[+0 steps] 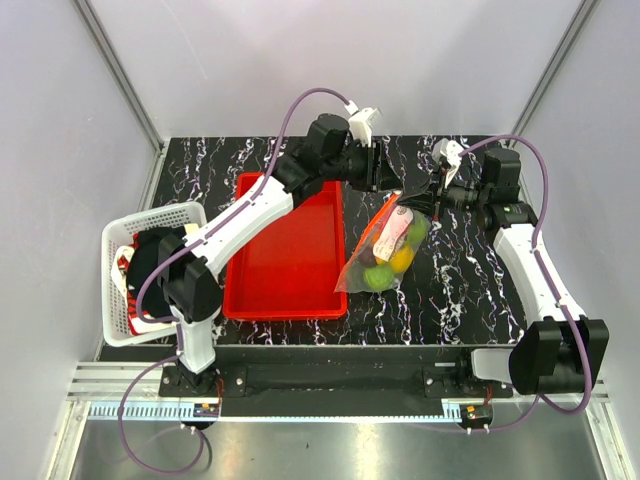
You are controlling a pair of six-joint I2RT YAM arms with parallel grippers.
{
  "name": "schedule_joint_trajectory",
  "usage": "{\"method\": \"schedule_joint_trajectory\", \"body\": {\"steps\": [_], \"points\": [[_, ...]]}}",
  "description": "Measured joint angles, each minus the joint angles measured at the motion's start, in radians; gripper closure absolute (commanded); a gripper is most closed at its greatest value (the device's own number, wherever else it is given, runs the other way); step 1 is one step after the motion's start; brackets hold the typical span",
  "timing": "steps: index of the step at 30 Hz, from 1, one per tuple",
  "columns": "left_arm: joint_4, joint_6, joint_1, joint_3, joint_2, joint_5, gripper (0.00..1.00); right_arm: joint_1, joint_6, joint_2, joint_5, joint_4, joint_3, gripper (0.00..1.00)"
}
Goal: Open the zip-top bag and remove the fake food
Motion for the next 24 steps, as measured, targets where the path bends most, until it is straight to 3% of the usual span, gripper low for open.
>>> {"method": "schedule_joint_trajectory", "body": {"steps": [12,15,17,24], "points": [[-0.001,-0.017,-0.003,0.0,0.026,0.032,0.73,0.0,0.0,0.0,0.0,0.0,0.0,1.0],[0.006,-0.019,-0.003,0.0,0.026,0.053,0.8,0.0,0.0,0.0,0.001,0.0,-0.001,1.0],[0.016,-0.022,-0.003,0.0,0.026,0.066,0.92,0.0,0.0,0.0,0.005,0.0,-0.001,1.0],[0.029,-0.035,-0.001,-0.002,0.026,0.087,1.0,0.0,0.001,0.0,0.019,0.0,-0.001,1.0]]}}
